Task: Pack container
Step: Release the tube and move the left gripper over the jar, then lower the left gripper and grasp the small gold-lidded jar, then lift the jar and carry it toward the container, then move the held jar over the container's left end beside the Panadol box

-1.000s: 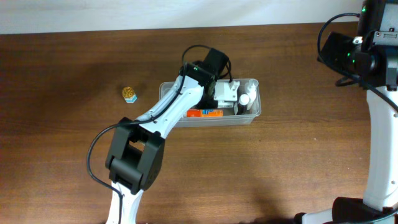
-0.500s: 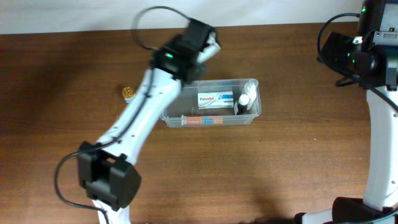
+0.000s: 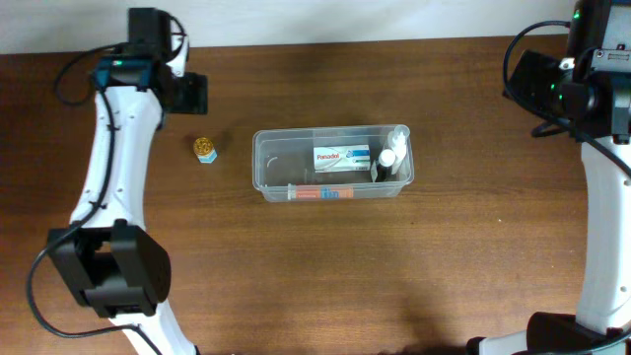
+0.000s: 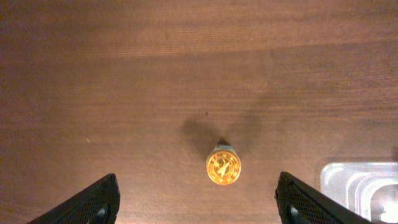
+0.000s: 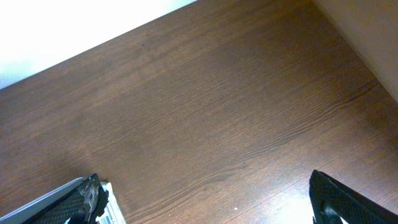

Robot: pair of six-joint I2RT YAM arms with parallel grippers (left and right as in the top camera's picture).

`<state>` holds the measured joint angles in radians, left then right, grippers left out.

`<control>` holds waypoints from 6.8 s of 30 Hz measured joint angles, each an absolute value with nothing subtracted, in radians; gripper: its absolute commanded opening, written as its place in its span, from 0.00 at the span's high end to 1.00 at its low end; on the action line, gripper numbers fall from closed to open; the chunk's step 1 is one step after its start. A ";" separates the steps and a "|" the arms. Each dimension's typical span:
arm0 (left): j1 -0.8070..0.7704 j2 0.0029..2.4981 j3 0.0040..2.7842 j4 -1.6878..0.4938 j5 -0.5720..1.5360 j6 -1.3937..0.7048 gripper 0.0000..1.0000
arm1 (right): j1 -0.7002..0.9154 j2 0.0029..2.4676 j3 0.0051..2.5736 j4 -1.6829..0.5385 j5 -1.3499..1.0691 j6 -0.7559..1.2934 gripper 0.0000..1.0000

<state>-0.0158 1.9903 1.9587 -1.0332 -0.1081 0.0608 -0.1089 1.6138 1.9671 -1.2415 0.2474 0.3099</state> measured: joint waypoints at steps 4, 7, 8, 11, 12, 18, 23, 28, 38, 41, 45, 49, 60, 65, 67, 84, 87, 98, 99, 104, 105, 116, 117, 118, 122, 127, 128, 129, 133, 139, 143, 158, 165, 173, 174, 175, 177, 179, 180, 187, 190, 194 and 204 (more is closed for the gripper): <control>0.023 2.038 1.959 -1.076 -0.029 0.033 0.19 | -0.109 1.614 1.967 -1.242 0.247 0.310 0.02; 0.022 2.092 1.959 -1.090 0.003 0.028 0.19 | -0.109 1.614 1.967 -1.242 0.247 0.311 0.02; 0.020 2.115 1.959 -1.090 0.019 0.027 0.19 | -0.109 1.614 1.967 -1.241 0.247 0.310 0.02; 0.016 2.175 1.959 -1.092 0.050 0.025 0.19 | -0.109 1.614 1.967 -1.242 0.247 0.310 0.02; 0.015 2.193 1.959 -1.092 0.056 0.024 0.19 | -0.109 1.614 1.967 -1.241 0.247 0.310 0.02; 0.015 2.260 1.959 -1.092 0.072 0.021 0.19 | -0.109 1.614 1.967 -1.242 0.247 0.310 0.02; 0.015 2.295 1.959 -1.082 0.072 0.021 0.20 | -0.109 1.614 1.967 -1.241 0.247 0.310 0.02; 0.015 2.324 1.959 -1.065 0.071 0.020 0.21 | -0.109 1.614 1.967 -1.242 0.247 0.311 0.02; 0.015 2.346 1.959 -1.065 0.006 0.017 0.21 | -0.109 1.614 1.967 -1.242 0.247 0.311 0.02; 0.015 2.346 1.959 -1.065 -0.001 0.017 0.22 | -0.109 1.614 1.967 -1.242 0.247 0.311 0.01; 0.014 2.346 1.959 -1.065 -0.006 0.017 0.22 | -0.109 1.614 1.967 -1.242 0.247 0.311 0.02; 0.006 2.346 1.959 -1.065 -0.009 0.017 0.22 | -0.109 1.614 1.967 -1.242 0.247 0.310 0.02; -0.055 2.346 1.959 -1.058 -0.039 0.015 0.34 | -0.109 1.614 1.967 -1.242 0.247 0.310 0.02; -0.053 2.346 1.959 -1.063 -0.058 0.014 0.41 | -0.109 1.614 1.967 -1.242 0.247 0.310 0.02; -0.052 2.346 1.959 -1.066 -0.061 0.013 0.44 | -0.109 1.614 1.967 -1.242 0.247 0.310 0.02; -0.052 2.346 1.959 -1.137 -0.061 -0.021 0.51 | -0.109 1.614 1.967 -1.242 0.247 0.310 0.02; -0.052 2.346 1.959 -1.122 -0.061 -0.023 0.50 | -0.109 1.614 1.967 -1.242 0.247 0.310 0.02; -0.052 2.346 1.959 -1.102 -0.061 -0.047 0.51 | -0.109 1.614 1.967 -1.242 0.247 0.311 0.02; -0.052 2.346 1.959 -1.102 -0.061 -0.047 0.51 | -0.109 1.614 1.967 -1.242 0.247 0.311 0.02; -0.052 2.346 1.957 -1.094 -0.061 -0.058 0.51 | -0.109 1.614 1.967 -1.242 0.247 0.310 0.02; -0.052 2.346 1.952 -1.084 -0.061 -0.062 0.51 | -0.109 1.614 1.967 -1.242 0.247 0.311 0.02; -0.052 2.347 1.908 -1.050 -0.061 -0.096 0.74 | -0.109 1.614 1.967 -1.241 0.247 0.310 0.02; -0.052 2.347 1.908 -1.050 -0.060 -0.097 0.74 | -0.109 1.614 1.967 -1.242 0.247 0.311 0.02; -0.052 2.347 1.908 -1.050 -0.060 -0.097 0.74 | -0.109 1.614 1.967 -1.242 0.247 0.311 0.01; -0.052 2.347 1.908 -1.050 -0.060 -0.098 0.73 | -0.109 1.614 1.967 -1.242 0.247 0.310 0.02; -0.052 2.347 1.913 -1.068 -0.060 -0.098 0.73 | -0.109 1.614 1.967 -1.242 0.247 0.310 0.02; -0.052 2.347 1.917 -1.085 -0.061 -0.098 0.73 | -0.109 1.614 1.967 -1.242 0.247 0.310 0.02; -0.052 2.348 1.923 -1.102 -0.060 -0.098 0.73 | -0.109 1.614 1.967 -1.241 0.247 0.310 0.02; -0.052 2.351 2.001 -1.192 -0.060 -0.099 0.73 | -0.109 1.614 1.967 -1.241 0.247 0.310 0.01; -0.052 2.351 2.212 -1.346 -0.058 -0.085 0.73 | -0.109 1.614 1.967 -1.242 0.247 0.310 0.02; -0.060 2.351 2.333 -1.456 -0.032 -0.040 0.72 | -0.109 1.614 1.967 -1.242 0.247 0.310 0.01; -0.239 2.351 2.486 -1.670 0.023 0.095 0.72 | -0.109 1.615 1.967 -1.242 0.247 0.310 0.02; -0.326 2.351 2.486 -1.672 0.027 0.114 0.72 | -0.109 1.615 1.967 -1.242 0.247 0.310 0.02; -0.373 2.351 2.450 -1.609 0.027 0.132 0.72 | -0.109 1.615 1.967 -1.242 0.247 0.310 0.02; -0.377 2.351 2.428 -1.591 0.027 0.133 0.72 | -0.109 1.615 1.967 -1.242 0.247 0.310 0.02; -0.380 2.351 2.405 -1.572 0.027 0.135 0.72 | -0.109 1.615 1.967 -1.242 0.247 0.311 0.02; -0.383 2.351 2.350 -1.532 0.027 0.135 0.72 | -0.109 1.615 1.967 -1.242 0.247 0.310 0.02; -0.386 2.351 2.294 -1.497 0.027 0.135 0.72 | -0.109 1.615 1.967 -1.242 0.247 0.311 0.02; -0.386 2.351 2.268 -1.480 0.027 0.135 0.72 | -0.109 1.615 1.967 -1.242 0.247 0.311 0.02; -0.387 2.351 2.129 -1.351 0.027 0.135 0.72 | -0.109 1.615 1.967 -1.242 0.247 0.310 0.02; -0.387 2.351 2.070 -1.275 0.028 0.136 0.72 | -0.109 1.615 1.967 -1.242 0.247 0.310 0.02; -0.387 2.351 2.012 -1.190 0.039 0.134 0.72 | -0.109 1.615 1.967 -1.242 0.247 0.310 0.01; -0.385 2.339 1.967 -1.124 0.053 0.131 0.72 | -0.109 1.616 1.967 -1.242 0.247 0.310 0.02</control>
